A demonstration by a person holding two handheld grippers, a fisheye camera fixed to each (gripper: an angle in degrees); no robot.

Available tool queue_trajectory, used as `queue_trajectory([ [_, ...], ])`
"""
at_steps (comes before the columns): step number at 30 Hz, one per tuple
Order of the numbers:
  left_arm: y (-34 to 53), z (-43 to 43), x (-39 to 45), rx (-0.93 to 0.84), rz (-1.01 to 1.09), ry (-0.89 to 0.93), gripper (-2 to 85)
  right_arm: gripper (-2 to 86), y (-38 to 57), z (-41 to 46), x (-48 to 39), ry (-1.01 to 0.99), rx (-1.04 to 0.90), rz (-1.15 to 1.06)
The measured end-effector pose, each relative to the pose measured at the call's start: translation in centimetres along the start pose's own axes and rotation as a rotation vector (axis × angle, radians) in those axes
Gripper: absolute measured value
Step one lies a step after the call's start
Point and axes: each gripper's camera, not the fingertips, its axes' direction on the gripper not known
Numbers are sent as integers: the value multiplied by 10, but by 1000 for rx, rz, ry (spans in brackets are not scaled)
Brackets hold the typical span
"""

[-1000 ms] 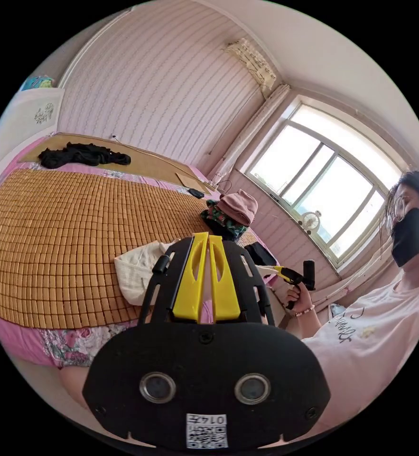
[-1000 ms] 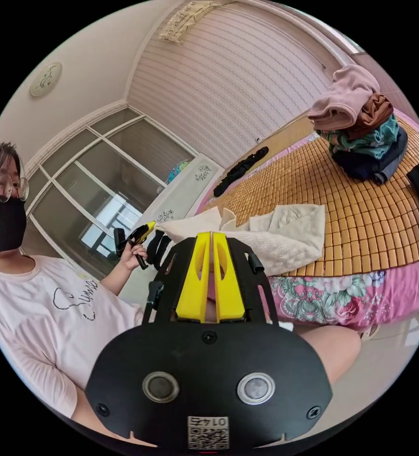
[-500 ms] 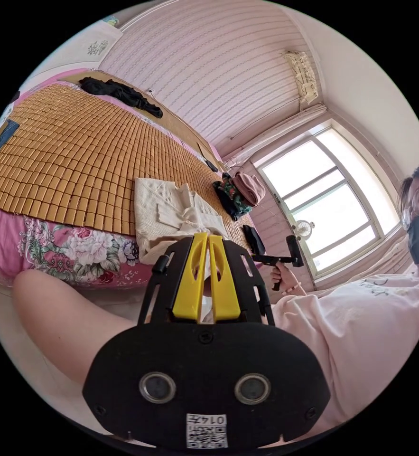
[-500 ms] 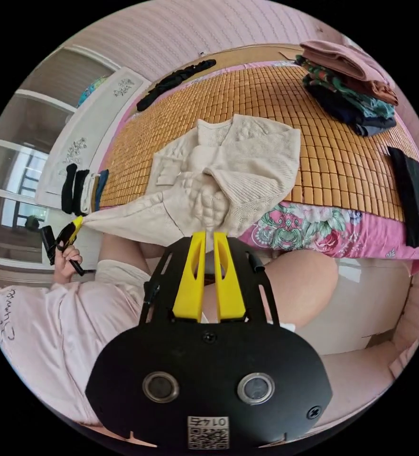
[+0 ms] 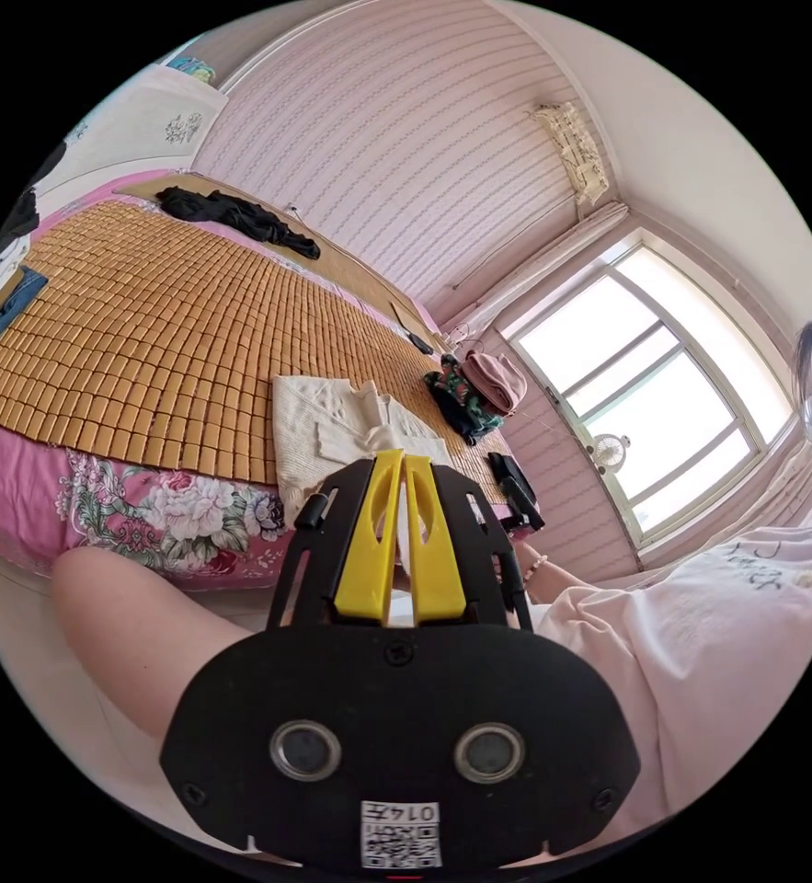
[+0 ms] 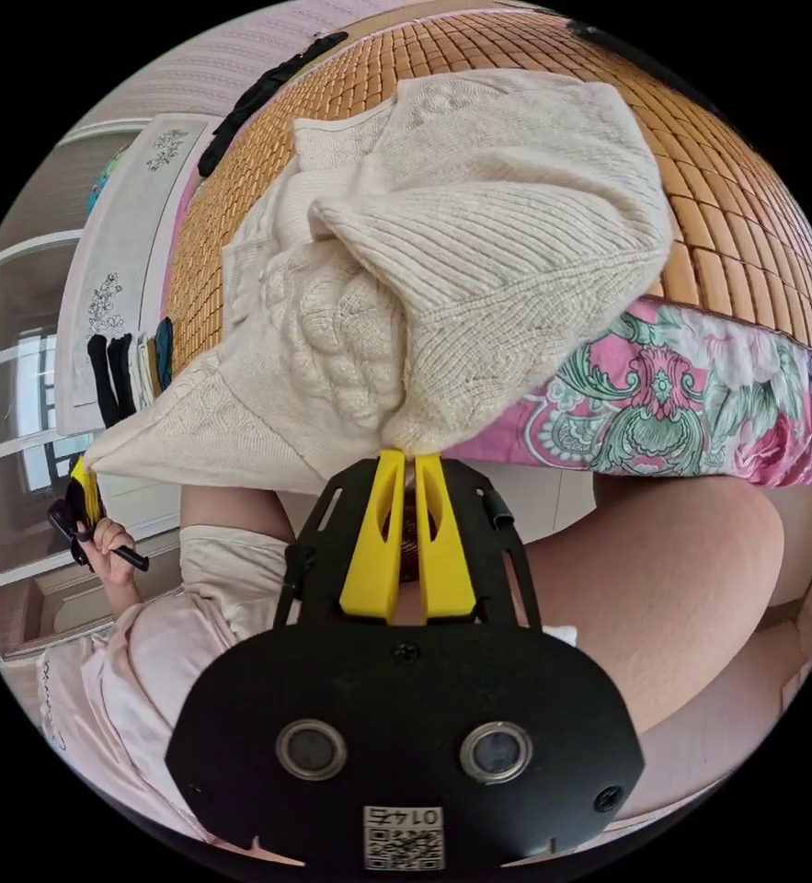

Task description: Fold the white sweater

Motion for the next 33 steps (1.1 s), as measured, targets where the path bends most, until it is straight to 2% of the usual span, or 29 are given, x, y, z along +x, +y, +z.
queue_trajectory([
  [6,-4,-43,2,22,35,2,-10,8,71,-83,27,-177,181,-96],
  [8,-9,-63,9,40,69,29,-10,6,109,-132,42,-304,331,-150],
  [12,-18,-100,18,149,96,75,-10,4,157,-192,53,-323,452,-243],
  [18,-34,-177,43,423,191,247,-10,3,228,-253,24,-387,606,-569],
  [20,-38,-230,52,680,257,428,-10,2,254,-277,9,-401,668,-712],
  [22,-47,-259,62,742,295,336,-10,1,262,-286,-3,-347,650,-763],
  [23,-56,-265,68,689,337,211,-10,1,261,-287,-6,-306,613,-766],
  [25,-67,-251,66,535,304,81,-9,1,259,-276,-4,-276,553,-738],
  [29,-59,-154,33,97,171,-67,-7,0,278,-244,10,-287,494,-700],
  [33,-33,-67,14,-169,116,-95,8,0,304,-256,24,-297,579,-666],
])
